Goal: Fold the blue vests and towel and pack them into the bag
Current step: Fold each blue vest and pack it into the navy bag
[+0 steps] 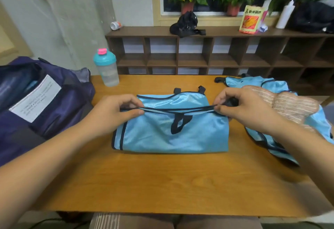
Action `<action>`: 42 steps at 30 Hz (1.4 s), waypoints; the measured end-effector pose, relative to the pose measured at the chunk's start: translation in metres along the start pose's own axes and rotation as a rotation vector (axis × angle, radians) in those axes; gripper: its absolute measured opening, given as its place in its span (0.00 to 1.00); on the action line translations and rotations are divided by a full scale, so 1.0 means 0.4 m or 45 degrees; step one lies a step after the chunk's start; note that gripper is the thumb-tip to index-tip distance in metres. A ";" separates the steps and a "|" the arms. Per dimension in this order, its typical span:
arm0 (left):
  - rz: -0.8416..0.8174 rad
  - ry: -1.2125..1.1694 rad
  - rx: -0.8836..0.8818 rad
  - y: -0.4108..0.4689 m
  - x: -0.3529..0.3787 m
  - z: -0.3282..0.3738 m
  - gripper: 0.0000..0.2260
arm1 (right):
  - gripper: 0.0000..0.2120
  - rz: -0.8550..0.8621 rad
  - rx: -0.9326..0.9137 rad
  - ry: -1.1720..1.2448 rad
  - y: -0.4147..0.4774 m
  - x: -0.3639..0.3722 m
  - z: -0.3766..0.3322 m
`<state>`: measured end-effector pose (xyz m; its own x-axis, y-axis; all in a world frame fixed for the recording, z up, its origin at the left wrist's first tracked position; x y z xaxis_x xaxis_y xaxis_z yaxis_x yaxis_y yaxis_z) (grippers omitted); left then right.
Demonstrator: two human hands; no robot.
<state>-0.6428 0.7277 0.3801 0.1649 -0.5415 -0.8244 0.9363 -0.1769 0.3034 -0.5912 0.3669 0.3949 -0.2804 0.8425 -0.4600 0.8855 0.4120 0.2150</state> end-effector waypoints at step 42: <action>0.013 0.396 0.018 0.236 0.311 -0.129 0.07 | 0.25 -0.111 -0.147 -0.822 0.327 0.253 0.287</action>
<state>-0.5179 0.6861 0.2814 0.2633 -0.2663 -0.9272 0.9301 -0.1851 0.3173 -0.4613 0.4663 0.2777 -0.0389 0.4415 -0.8964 0.8140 0.5343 0.2279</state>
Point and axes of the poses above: each hand's wrist, its own y-axis towards the middle knuckle, its own x-axis out of the palm, z = x × y, the point moved 4 cm from there along y, towards the middle knuckle, and after that the axes turned 14 degrees about y, right-handed, at the moved point
